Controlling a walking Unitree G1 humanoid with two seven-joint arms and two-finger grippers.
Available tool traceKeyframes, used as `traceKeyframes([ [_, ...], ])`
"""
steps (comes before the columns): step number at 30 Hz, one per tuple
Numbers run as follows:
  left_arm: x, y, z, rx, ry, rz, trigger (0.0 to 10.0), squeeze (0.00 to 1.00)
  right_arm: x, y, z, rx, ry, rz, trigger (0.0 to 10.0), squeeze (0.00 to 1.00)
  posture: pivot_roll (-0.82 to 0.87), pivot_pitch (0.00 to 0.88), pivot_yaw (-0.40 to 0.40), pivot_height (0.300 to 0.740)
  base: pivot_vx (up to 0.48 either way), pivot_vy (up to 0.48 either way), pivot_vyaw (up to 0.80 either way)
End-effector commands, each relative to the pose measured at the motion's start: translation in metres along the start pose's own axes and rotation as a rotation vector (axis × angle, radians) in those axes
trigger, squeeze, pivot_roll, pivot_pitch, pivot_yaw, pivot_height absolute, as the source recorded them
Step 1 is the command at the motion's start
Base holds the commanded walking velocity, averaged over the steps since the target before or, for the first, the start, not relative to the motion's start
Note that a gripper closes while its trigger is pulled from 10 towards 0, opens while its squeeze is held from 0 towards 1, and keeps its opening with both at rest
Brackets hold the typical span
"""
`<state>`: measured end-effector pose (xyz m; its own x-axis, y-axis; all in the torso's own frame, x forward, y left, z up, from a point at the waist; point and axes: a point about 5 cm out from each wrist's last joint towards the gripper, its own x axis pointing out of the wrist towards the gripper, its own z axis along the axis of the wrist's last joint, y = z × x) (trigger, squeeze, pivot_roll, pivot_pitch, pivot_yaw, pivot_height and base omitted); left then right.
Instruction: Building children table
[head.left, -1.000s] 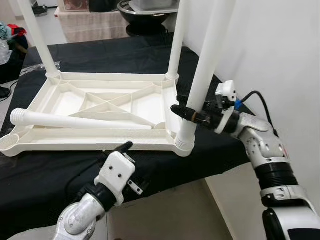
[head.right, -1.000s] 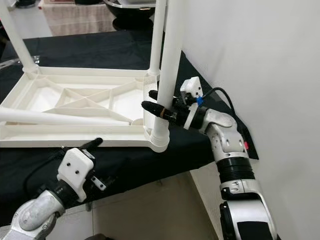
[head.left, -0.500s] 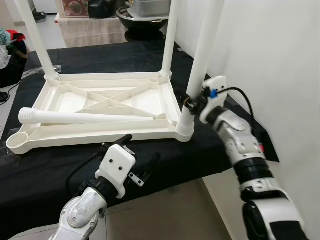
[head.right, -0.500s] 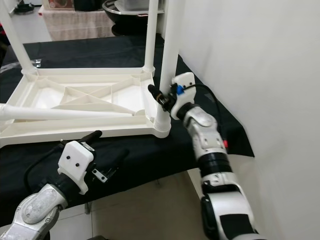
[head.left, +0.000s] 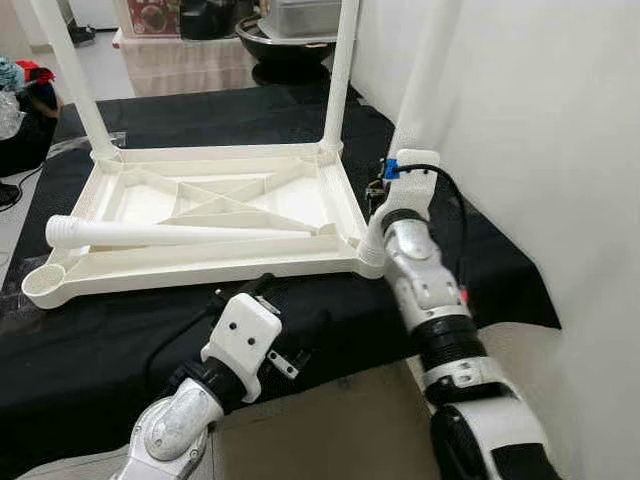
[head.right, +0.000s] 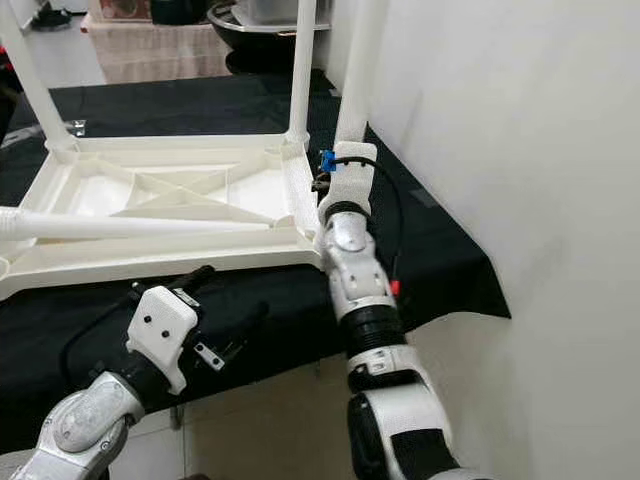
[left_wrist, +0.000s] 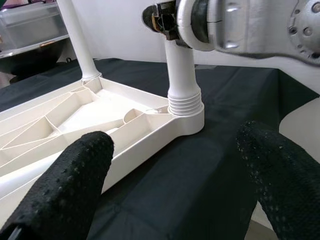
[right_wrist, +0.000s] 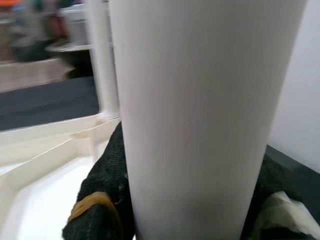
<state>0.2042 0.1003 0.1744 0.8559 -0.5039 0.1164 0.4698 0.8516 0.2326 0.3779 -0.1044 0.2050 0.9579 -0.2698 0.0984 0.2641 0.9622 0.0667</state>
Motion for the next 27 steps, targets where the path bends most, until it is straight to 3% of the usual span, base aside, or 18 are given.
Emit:
traceKeyframes([
  [1,0.001,-0.004,0.001,-0.006,0.006,-0.005,10.0,0.00,-0.002,-0.018,-0.014,-0.017,0.056,-0.209,0.0,0.00,0.07,0.089,-0.069,0.740,0.000,0.000,0.00],
  [8,0.000,-0.005,0.001,-0.007,0.006,-0.005,10.0,0.00,-0.008,0.001,-0.017,0.030,0.112,-0.237,0.0,0.00,0.07,0.091,-0.072,0.740,0.000,0.000,0.00],
  [9,0.000,-0.005,0.001,-0.007,0.006,-0.004,10.0,0.00,-0.008,0.005,-0.015,0.033,0.109,-0.222,1.6,0.00,0.07,0.091,-0.072,0.740,0.000,0.000,0.00],
  [10,0.000,-0.005,0.001,-0.009,0.007,-0.004,10.0,0.00,-0.009,0.007,-0.014,0.031,0.103,-0.213,1.6,0.00,0.07,0.091,-0.074,0.740,0.000,0.000,0.00],
  [11,0.000,-0.005,0.001,-0.009,0.008,-0.003,10.0,0.00,-0.008,0.010,-0.012,0.034,0.092,-0.180,10.0,0.00,0.07,0.092,-0.071,0.740,0.000,0.000,0.00],
  [14,0.000,-0.005,0.000,-0.009,0.010,-0.003,10.0,0.00,-0.007,0.014,-0.008,0.036,0.072,-0.108,10.0,0.00,0.07,0.092,-0.071,0.740,0.000,0.000,0.00],
  [15,0.000,-0.005,0.000,-0.008,0.011,-0.003,10.0,0.00,-0.007,0.014,-0.006,0.032,0.065,-0.107,10.0,0.18,0.06,0.093,-0.073,0.740,0.000,0.000,0.00],
  [16,0.000,-0.005,0.000,-0.008,0.011,-0.003,10.0,0.00,-0.007,0.014,-0.005,0.027,0.053,-0.099,10.0,1.00,0.06,0.093,-0.072,0.740,0.000,0.000,0.00],
  [23,0.001,-0.006,-0.001,-0.010,0.011,-0.005,10.0,0.00,-0.004,0.011,0.002,0.021,0.015,-0.048,10.0,1.00,0.06,0.093,-0.069,0.740,0.000,0.000,0.00],
  [24,0.001,-0.006,0.000,-0.010,0.010,-0.006,10.0,0.00,-0.002,0.008,0.003,0.035,0.007,-0.014,10.0,0.00,0.06,0.093,-0.069,0.740,0.000,0.000,0.00],
  [27,0.002,-0.005,0.000,-0.007,0.009,-0.004,10.0,0.00,0.000,0.002,0.009,0.022,-0.037,0.043,10.0,0.00,0.05,0.093,-0.067,0.740,0.000,0.000,0.00],
])
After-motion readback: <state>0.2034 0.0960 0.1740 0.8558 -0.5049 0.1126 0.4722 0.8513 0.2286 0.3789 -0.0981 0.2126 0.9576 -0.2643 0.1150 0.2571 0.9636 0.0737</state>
